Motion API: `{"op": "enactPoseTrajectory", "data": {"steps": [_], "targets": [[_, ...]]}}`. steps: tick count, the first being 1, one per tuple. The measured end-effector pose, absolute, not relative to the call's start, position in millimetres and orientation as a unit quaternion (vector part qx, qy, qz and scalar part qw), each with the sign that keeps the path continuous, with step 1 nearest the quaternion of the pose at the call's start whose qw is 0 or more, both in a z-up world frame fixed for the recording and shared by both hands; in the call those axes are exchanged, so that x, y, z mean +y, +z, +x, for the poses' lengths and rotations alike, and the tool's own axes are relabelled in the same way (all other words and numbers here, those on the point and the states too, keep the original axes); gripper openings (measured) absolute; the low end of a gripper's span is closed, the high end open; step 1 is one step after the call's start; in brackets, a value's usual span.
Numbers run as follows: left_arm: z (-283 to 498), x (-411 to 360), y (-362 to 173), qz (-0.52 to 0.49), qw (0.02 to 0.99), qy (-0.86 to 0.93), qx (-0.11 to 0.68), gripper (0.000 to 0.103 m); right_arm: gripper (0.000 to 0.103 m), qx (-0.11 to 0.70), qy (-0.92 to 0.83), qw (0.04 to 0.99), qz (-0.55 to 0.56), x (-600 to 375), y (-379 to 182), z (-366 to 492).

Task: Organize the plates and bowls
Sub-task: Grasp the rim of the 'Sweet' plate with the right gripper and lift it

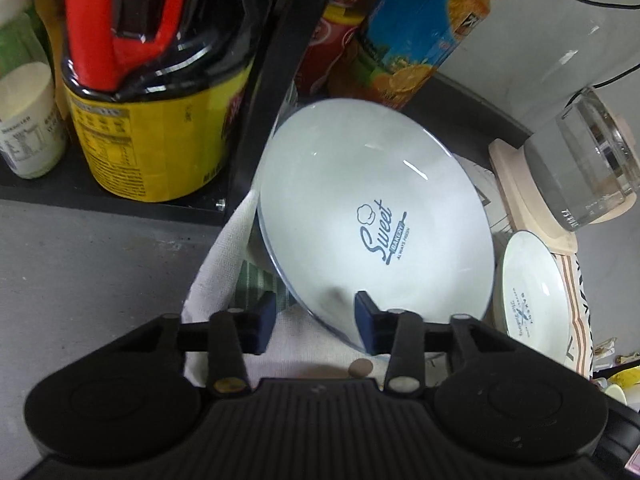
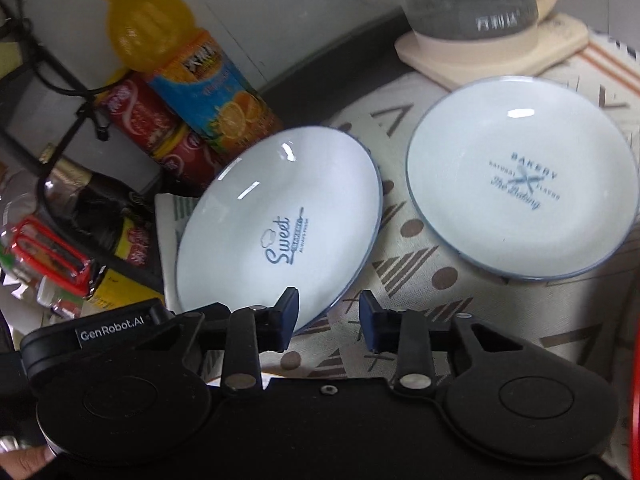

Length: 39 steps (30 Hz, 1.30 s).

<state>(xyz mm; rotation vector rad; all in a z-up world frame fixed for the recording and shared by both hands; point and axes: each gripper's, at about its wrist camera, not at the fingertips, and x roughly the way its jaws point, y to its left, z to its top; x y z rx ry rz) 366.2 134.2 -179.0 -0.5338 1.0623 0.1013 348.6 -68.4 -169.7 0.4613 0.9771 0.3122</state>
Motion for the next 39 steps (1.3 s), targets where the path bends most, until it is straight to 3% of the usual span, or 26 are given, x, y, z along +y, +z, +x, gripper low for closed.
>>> {"op": "enactPoseTrajectory", "data": {"steps": [7, 13, 19, 22, 39], "targets": [[372.9, 130.7, -190.1, -0.242, 0.833, 0.053, 0.495, 0.028, 0.025, 0.475, 0.139, 0.839, 0.227, -65.0, -184.5, 365.8], [377.3, 128.7, -189.9, -0.238, 0.836, 0.065, 0.489, 0.026, 0.024, 0.479, 0.138, 0.836, 0.230, -65.3, -194.0, 373.6], [373.8, 133.1, -191.8, -0.255, 0.836, 0.075, 0.480, 0.019, 0.023, 0.476, 0.143, 0.839, 0.221, -62.5, -196.3, 377.4], [369.2, 136.5, -190.3, -0.267, 0.834, 0.077, 0.476, 0.015, 0.015, 0.474, 0.150, 0.841, 0.216, -61.4, -196.6, 379.8], [314.9, 116.3, -148.4, -0.252, 0.856, 0.086, 0.444, 0.015, 0.014, 0.448, 0.178, 0.854, 0.195, -75.2, -163.6, 340.7]]}}
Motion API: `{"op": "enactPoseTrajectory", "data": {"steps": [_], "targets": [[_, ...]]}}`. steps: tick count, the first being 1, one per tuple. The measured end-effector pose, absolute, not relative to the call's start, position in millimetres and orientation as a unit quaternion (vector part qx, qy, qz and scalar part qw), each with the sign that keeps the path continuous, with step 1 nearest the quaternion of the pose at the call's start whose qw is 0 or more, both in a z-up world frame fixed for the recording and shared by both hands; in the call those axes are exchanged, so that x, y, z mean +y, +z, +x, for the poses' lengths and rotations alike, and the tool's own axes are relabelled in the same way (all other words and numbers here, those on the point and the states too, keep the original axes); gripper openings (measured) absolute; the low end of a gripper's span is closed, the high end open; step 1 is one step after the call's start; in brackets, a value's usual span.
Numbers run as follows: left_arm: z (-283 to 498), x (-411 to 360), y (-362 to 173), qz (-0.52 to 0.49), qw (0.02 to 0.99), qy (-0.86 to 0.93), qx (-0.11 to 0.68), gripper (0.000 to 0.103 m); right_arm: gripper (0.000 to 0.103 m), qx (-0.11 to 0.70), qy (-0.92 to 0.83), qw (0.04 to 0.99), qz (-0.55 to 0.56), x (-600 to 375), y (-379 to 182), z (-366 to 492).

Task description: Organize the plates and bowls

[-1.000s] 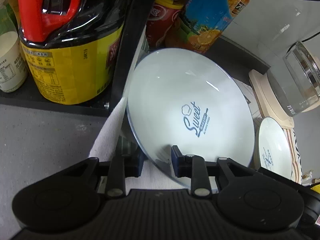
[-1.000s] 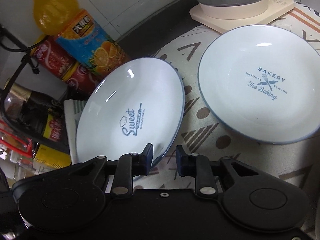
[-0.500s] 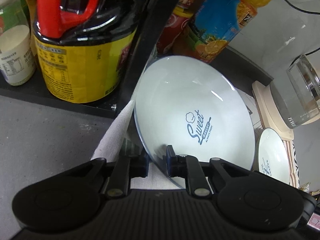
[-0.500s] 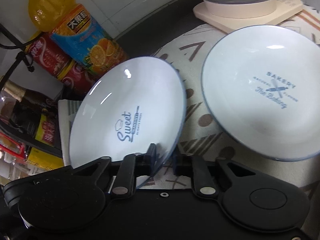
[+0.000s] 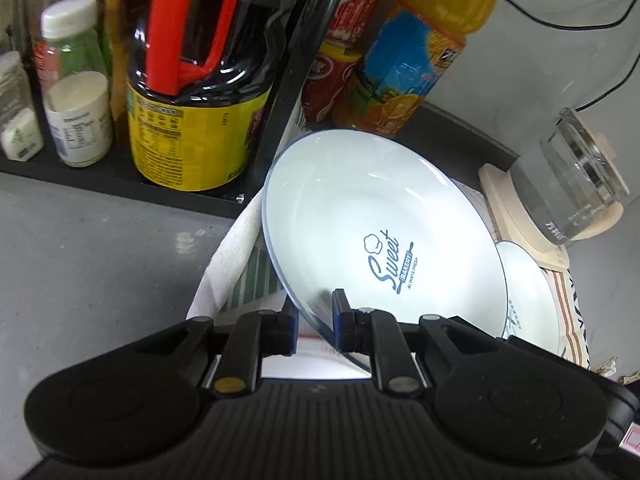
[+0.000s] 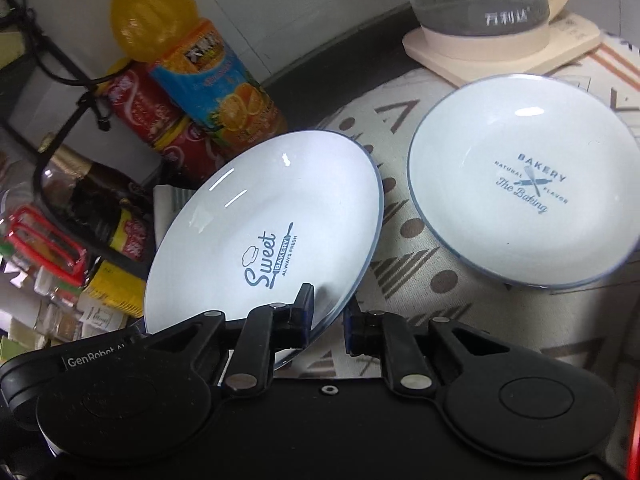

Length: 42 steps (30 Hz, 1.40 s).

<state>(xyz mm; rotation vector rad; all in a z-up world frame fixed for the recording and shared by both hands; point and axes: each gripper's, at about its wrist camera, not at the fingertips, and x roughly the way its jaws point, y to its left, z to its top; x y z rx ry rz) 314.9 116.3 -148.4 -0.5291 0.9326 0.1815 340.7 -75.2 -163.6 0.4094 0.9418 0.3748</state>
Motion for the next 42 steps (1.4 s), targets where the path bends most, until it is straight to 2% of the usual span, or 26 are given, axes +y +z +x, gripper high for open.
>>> {"op": "enactPoseTrajectory", "data": {"steps": [20, 42], "targets": [[208.9, 74.8, -117.4, -0.273, 0.860, 0.130, 0.412, 0.015, 0.014, 0.428, 0.232, 0.858, 0.163, -113.2, -141.4, 263.3], [147.7, 45.9, -133.3, -0.306, 0.839, 0.176, 0.415, 0.015, 0.014, 0.438, 0.270, 0.850, 0.114, -134.5, -152.2, 215.5]]}}
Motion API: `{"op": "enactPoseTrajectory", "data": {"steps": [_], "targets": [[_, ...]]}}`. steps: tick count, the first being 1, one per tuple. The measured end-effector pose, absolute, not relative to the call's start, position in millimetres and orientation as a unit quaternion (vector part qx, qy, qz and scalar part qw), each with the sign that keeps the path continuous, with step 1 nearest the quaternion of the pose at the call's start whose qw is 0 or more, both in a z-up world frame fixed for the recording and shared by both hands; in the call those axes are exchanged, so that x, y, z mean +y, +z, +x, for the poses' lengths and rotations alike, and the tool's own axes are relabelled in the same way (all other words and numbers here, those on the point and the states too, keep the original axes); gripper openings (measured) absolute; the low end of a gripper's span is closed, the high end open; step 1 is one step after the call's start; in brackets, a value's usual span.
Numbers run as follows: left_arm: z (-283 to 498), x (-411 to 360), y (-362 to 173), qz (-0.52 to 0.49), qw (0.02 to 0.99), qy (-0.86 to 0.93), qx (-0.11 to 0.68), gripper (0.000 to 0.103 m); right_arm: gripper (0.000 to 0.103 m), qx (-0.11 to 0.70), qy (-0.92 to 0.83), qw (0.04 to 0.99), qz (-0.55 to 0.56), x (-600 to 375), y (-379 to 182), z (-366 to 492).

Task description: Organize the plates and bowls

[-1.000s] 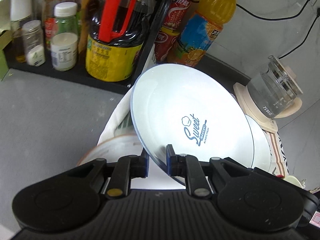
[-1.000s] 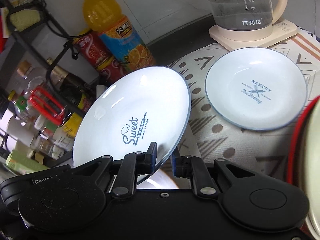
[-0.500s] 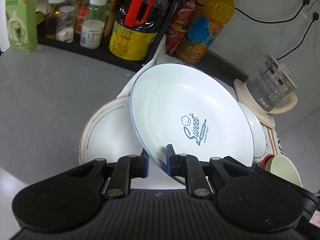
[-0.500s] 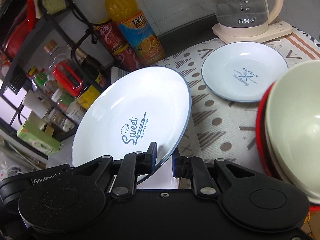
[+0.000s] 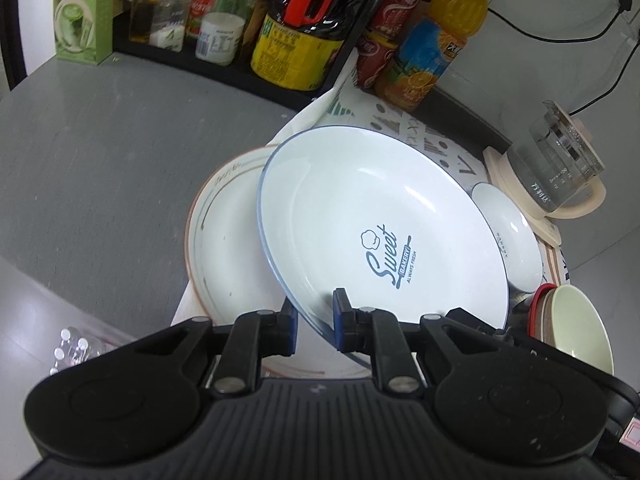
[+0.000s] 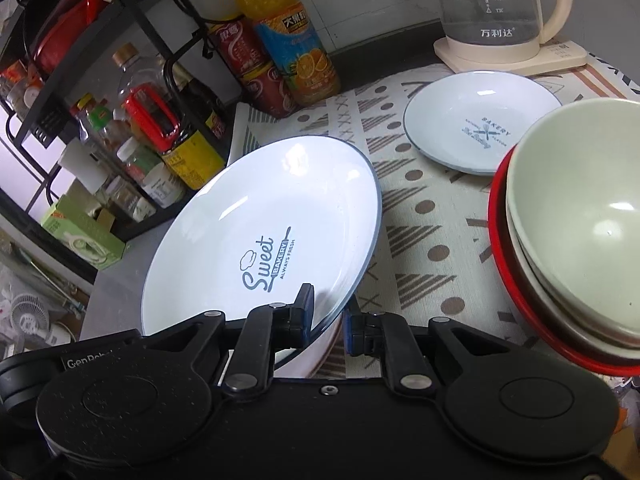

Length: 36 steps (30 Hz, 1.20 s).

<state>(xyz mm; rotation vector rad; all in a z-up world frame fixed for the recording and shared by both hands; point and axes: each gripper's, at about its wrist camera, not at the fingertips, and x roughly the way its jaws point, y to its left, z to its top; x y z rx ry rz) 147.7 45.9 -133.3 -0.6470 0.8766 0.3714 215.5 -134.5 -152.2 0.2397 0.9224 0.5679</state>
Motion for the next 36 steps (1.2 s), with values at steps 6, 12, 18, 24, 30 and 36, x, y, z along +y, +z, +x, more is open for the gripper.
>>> {"op": "enactPoseTrajectory", "data": {"steps": [6, 12, 18, 24, 30, 36], "targets": [[145.1, 45.6, -138.7, -0.315, 0.829, 0.183, 0.423, 0.016, 0.014, 0.445, 0.272, 0.847, 0.099, -133.8, -155.2, 213.9], [142.9, 49.7, -143.0, -0.326, 0.822, 0.189, 0.428, 0.016, 0.014, 0.448, 0.276, 0.846, 0.087, -130.1, -155.3, 214.6], [140.2, 57.0, -151.0, -0.344, 0.808, 0.196, 0.437, 0.017, 0.014, 0.457, 0.276, 0.842, 0.076, -121.7, -157.4, 217.6], [145.1, 62.0, -152.1, -0.346, 0.801, 0.196, 0.447, 0.017, 0.014, 0.460, 0.277, 0.841, 0.070, -116.1, -159.0, 219.0], [154.0, 67.5, -148.9, -0.351, 0.782, 0.187, 0.480, 0.023, 0.014, 0.469, 0.271, 0.837, 0.076, -111.9, -160.2, 222.8], [158.2, 70.1, -143.1, -0.348, 0.773, 0.171, 0.502, 0.033, 0.012, 0.471, 0.263, 0.839, 0.072, -108.5, -159.8, 228.7]]}}
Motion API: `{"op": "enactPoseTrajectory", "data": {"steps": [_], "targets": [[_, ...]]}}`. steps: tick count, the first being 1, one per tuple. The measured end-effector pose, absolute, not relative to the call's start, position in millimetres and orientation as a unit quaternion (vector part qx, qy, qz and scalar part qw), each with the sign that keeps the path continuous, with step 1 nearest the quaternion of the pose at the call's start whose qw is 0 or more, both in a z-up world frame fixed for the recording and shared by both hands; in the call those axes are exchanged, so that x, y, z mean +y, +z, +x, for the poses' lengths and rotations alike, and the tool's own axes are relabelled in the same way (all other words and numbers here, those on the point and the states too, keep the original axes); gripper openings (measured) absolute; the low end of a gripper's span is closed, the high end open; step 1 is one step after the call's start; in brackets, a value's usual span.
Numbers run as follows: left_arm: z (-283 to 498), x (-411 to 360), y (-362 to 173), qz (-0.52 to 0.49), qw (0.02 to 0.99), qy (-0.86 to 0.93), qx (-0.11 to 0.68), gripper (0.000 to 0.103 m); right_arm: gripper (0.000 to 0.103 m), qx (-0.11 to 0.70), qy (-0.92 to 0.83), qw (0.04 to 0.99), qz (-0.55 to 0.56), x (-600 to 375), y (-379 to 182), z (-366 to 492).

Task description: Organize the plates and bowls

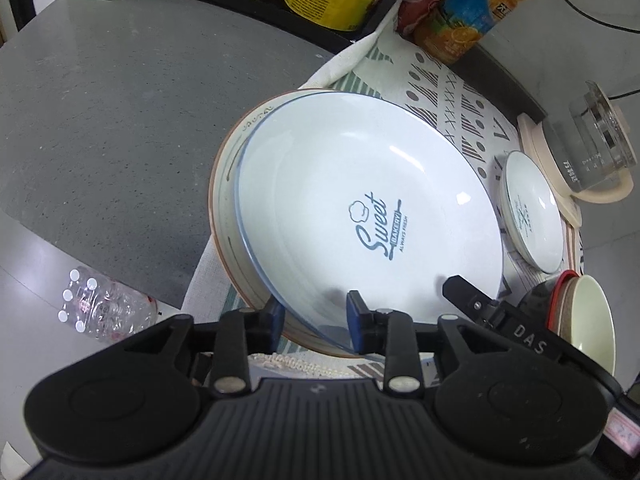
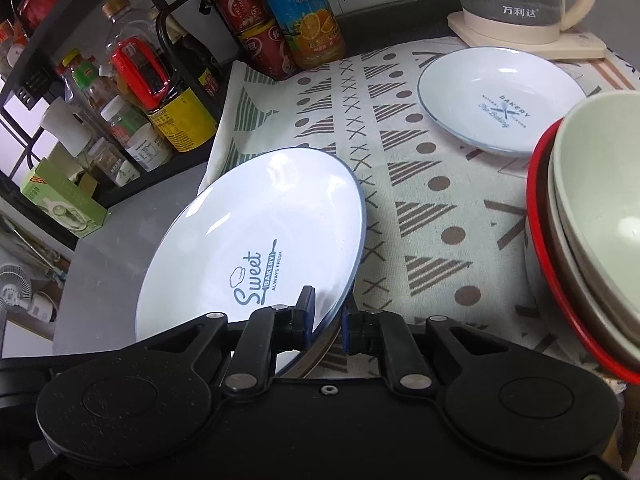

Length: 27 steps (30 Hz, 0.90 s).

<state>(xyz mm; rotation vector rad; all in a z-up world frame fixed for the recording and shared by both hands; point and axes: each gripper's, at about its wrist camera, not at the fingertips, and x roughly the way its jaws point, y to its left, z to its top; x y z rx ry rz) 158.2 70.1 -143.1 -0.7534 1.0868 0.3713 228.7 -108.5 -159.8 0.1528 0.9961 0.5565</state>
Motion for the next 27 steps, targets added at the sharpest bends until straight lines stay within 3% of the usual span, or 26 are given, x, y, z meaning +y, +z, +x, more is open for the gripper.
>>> {"op": "enactPoseTrajectory", "data": {"steps": [4, 7, 27], "targets": [[157.3, 74.3, -132.5, -0.326, 0.780, 0.183, 0.502, 0.050, 0.011, 0.472, 0.256, 0.841, 0.067, -107.0, -160.1, 230.1], [157.9, 80.3, -128.7, -0.312, 0.790, 0.186, 0.495, 0.054, 0.010, 0.476, 0.252, 0.840, 0.066, -106.4, -161.0, 232.6], [172.9, 125.1, -154.7, -0.295, 0.785, 0.229, 0.495, 0.050, 0.014, 0.500, 0.232, 0.834, 0.044, -91.7, -170.2, 239.9]]}}
